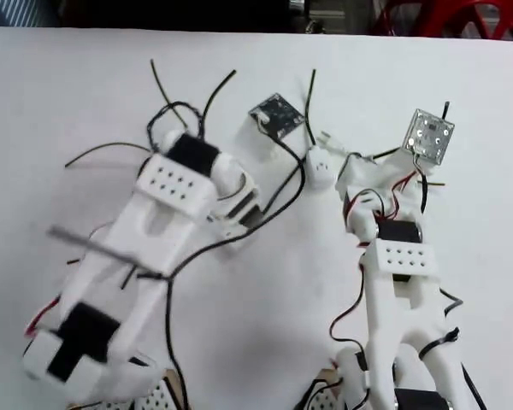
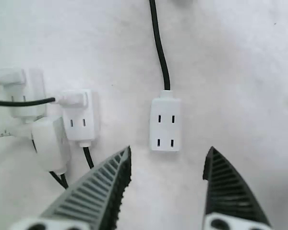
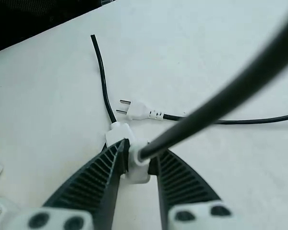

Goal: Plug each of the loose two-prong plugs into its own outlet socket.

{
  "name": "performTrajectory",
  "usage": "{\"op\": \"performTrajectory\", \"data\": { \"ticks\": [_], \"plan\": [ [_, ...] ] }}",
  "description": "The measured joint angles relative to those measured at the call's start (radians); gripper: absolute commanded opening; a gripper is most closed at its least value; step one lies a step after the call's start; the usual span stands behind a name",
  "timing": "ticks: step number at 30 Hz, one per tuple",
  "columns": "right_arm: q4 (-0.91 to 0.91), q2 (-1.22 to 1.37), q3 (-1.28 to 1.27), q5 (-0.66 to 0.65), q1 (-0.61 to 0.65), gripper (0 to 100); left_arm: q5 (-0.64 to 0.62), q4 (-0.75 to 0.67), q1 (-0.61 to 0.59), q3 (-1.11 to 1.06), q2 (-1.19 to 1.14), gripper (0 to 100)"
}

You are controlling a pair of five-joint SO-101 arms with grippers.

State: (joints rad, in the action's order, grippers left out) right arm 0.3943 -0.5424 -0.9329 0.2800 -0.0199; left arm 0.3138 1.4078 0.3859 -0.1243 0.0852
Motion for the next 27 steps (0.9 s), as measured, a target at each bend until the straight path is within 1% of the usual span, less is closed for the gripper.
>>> {"op": "performTrajectory", "data": {
  "ticks": [2, 4, 8, 10, 15, 22, 25, 27],
  "plan": [
    [0.002, 0.0, 0.0, 0.0, 0.002, 1.7, -0.002, 0.0, 0.0, -0.057, 0.094, 23],
    [0.017, 0.0, 0.0, -0.02, 0.012, 1.7, -0.018, -0.006, -0.017, -0.118, 0.183, 19],
    [0.071, 0.002, 0.0, -0.089, 0.098, 1.7, -0.038, -0.077, -0.126, -0.262, 0.365, 7],
    [0.094, 0.002, 0.0, -0.114, 0.132, 1.7, -0.041, -0.126, -0.183, -0.345, 0.446, 2],
    [0.143, 0.002, 0.0, -0.192, 0.244, 1.7, -0.041, -0.262, -0.339, -0.577, 0.608, 2],
    [0.187, 0.009, 0.0, -0.273, 0.454, 1.7, -0.041, -0.454, -0.571, -0.868, 0.752, 2],
    [0.193, 0.009, 0.0, -0.311, 0.543, 1.7, -0.051, -0.554, -0.626, -0.977, 0.79, 2],
    [0.193, 0.009, 0.0, -0.358, 0.582, 1.7, -0.071, -0.609, -0.635, -1.042, 0.802, 2]
  ]
}}
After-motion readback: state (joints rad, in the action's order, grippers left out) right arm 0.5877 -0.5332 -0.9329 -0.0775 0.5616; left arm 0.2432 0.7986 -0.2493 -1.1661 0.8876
